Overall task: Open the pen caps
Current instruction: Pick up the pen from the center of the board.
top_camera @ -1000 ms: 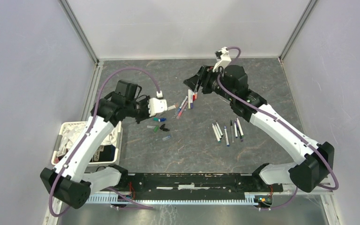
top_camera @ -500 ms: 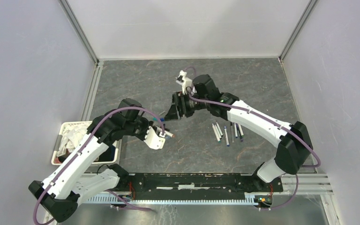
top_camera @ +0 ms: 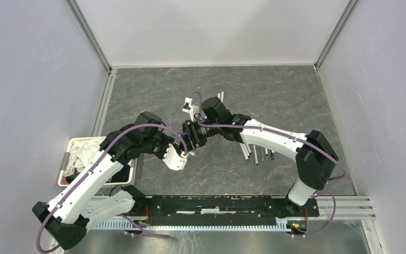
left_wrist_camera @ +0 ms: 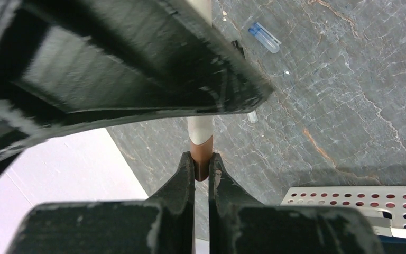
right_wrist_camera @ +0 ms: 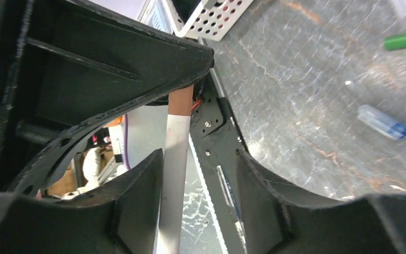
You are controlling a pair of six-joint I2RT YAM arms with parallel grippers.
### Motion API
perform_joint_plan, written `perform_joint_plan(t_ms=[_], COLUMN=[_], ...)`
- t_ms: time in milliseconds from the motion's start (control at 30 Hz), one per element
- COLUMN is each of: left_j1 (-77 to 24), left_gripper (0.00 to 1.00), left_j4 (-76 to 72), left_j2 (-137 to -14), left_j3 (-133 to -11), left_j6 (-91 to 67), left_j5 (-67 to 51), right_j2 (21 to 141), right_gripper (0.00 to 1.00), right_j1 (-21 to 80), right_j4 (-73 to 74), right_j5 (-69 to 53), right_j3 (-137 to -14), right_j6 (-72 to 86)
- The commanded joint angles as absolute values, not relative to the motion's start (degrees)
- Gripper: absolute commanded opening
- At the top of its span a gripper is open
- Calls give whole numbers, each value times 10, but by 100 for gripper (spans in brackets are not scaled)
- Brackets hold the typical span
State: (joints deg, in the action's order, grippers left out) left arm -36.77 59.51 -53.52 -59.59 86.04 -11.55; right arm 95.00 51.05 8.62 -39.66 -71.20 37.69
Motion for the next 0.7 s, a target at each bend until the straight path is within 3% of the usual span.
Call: perform_joint_plan(t_ms=[0, 100, 200, 233, 300, 367, 500, 667], left_j1=[-372, -373, -374, -374, -374, -374, -374, -374], left_gripper=[2, 2, 3, 13, 46, 59, 60, 54], left_j4=[585, 592, 601, 605, 618, 636, 662, 660], left_j2=[-535, -535, -535, -535, -539, -549, -573, -584], left_j3=[-598, -600, -601, -603, -613, -635, -661, -661], left_j6=[875, 875, 873, 867, 844, 808, 764, 758], left_j5=[-105, -108, -118, -125, -147, -179, -212, -223], right_j2=[956, 953, 945, 941, 934, 925, 909, 904], right_gripper=[49, 36, 15, 7, 0, 0, 0, 0], right_j1=[521, 521, 520, 520, 516, 513, 508, 508], right_j4=[52, 45, 33, 27, 23, 24, 32, 39], right_j5=[-421, -425, -429, -434, -447, -468, -503, -518], right_j3=[-723, -719, -710, -707, -700, -690, -661, -653], right_j6=[378, 370, 361, 359, 347, 328, 300, 288])
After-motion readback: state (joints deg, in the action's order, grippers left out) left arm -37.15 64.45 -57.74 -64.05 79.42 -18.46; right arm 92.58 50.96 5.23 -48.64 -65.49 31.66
